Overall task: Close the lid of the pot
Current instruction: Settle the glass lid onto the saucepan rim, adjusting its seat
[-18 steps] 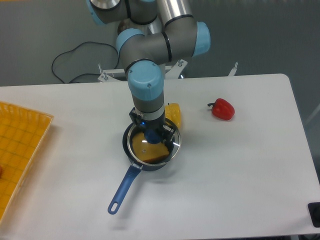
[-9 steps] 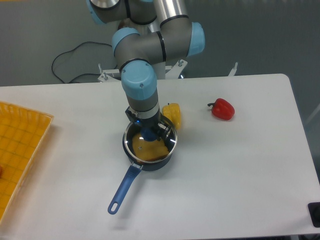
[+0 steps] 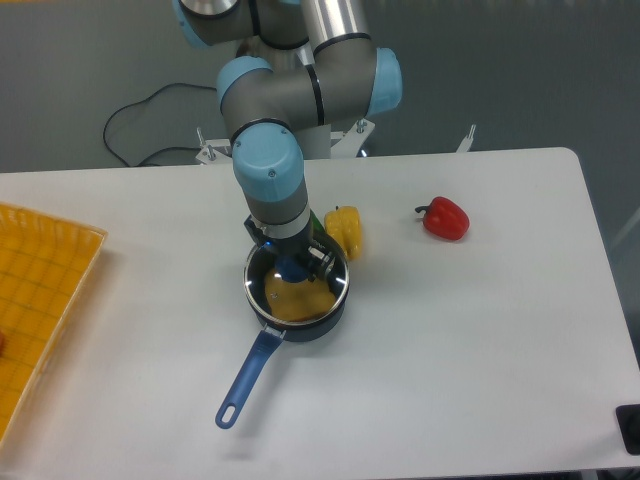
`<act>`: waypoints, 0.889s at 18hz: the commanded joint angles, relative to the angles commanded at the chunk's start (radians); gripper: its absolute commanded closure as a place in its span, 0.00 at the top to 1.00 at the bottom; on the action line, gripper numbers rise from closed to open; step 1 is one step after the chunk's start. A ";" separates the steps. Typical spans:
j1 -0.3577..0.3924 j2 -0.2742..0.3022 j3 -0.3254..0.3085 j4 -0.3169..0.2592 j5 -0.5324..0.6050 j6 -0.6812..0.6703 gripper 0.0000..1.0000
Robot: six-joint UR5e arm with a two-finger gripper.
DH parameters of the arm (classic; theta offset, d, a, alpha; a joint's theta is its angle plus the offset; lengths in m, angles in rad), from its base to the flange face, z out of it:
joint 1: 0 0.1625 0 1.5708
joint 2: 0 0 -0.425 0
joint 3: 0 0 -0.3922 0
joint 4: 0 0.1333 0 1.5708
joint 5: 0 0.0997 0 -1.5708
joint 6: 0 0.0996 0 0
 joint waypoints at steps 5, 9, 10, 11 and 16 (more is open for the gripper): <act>0.000 -0.003 0.002 0.000 0.000 -0.003 0.56; -0.011 -0.006 0.002 0.000 0.003 -0.003 0.57; -0.011 -0.006 0.002 0.002 0.003 -0.005 0.57; -0.011 -0.006 0.002 0.005 0.003 -0.005 0.57; -0.011 -0.009 0.000 0.006 0.005 -0.003 0.57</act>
